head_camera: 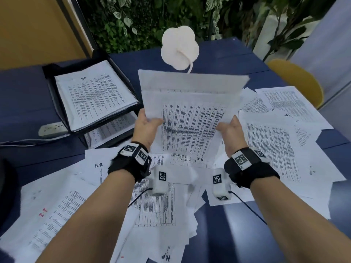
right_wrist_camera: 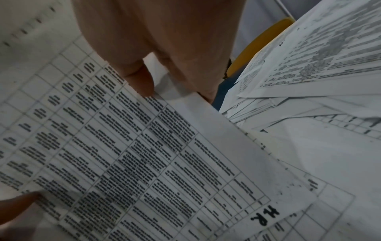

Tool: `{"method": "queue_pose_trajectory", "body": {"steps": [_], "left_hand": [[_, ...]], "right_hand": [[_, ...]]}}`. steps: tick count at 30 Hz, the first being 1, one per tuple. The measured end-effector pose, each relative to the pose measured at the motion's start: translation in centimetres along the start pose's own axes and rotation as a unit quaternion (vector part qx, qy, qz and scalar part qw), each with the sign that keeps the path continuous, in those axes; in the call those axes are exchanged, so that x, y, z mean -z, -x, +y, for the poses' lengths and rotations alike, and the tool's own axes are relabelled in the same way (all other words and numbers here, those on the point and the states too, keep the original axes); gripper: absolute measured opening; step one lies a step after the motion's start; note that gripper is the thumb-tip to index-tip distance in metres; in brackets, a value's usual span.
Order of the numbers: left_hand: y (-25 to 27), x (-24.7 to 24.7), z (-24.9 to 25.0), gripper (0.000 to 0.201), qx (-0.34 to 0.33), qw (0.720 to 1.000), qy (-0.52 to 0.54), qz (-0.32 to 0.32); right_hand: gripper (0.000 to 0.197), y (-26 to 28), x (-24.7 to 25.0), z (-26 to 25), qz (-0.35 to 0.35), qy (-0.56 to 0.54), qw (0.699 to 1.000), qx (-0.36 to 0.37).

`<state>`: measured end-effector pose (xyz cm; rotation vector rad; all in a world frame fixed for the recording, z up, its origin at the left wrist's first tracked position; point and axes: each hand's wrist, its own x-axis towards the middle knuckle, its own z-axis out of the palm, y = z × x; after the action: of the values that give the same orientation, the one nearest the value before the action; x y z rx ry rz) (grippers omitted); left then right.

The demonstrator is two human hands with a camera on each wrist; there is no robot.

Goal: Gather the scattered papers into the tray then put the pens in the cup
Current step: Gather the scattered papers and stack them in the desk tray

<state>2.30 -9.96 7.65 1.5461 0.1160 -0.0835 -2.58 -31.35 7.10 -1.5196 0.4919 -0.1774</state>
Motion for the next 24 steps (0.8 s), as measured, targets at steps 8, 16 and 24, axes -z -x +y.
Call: {"method": "queue_pose_trajectory", "body": {"steps": [8, 16, 24], "left_hand": [[-0.2, -0.8, -0.7, 0.032, 0.023, 1.000, 0.011, -0.008], [-1.7, -1.2, -1.1, 0.029, 0.015, 0.997, -0.066, 0.035], [0.1, -2.4, -6.5, 0.034, 0.094, 0.935, -0.311, -0.141]], "right_hand": [[0.037, -0.1, -0.3, 0.5, -0.007, 0.064, 0.998, 0.011], [0.031, -0.7, 0.7, 2.4, -0.027, 0.182, 0.982, -0.038], [0.039, -0.5, 3.2, 5.4, -0.005, 0.300, 0.940, -0.164]]}}
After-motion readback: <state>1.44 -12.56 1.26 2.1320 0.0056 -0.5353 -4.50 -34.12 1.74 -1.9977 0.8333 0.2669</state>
